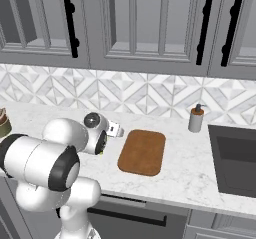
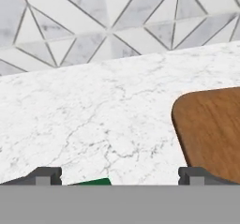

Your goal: Pick up the sponge from the counter and clean the cutting board by briefly scrubbing or pressing down on the cutting board. Once finished, release the sponge.

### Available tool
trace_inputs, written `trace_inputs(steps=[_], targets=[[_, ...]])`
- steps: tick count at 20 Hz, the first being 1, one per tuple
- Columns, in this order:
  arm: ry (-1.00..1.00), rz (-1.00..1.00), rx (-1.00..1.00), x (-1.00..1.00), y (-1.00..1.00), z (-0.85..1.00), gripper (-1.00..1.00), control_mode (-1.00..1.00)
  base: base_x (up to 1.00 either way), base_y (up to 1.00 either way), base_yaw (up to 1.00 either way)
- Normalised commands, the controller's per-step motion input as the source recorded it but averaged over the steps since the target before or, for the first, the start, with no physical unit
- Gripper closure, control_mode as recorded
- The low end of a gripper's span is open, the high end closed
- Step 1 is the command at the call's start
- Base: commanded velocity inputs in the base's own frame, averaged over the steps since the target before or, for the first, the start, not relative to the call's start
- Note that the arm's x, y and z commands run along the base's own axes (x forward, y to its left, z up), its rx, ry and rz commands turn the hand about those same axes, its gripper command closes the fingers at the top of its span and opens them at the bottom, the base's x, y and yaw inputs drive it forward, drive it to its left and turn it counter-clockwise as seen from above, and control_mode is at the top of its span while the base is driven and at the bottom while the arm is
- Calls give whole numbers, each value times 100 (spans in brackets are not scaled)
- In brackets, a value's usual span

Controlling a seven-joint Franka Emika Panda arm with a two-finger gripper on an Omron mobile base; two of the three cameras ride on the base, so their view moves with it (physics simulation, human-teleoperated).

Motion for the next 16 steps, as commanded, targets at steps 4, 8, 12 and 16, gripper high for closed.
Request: trace_inputs(steps=[4,8,12,16], targets=[[5,-4,0,-14,-41,51,-100,-100,0,0,0],[2,-1,0,-25,-41,33,-100,-100,0,0,0],[0,0,0,-35,-37,21,-100,-100,0,0,0],[0,0,1,-25,-28,23,-100,-100,0,0,0]])
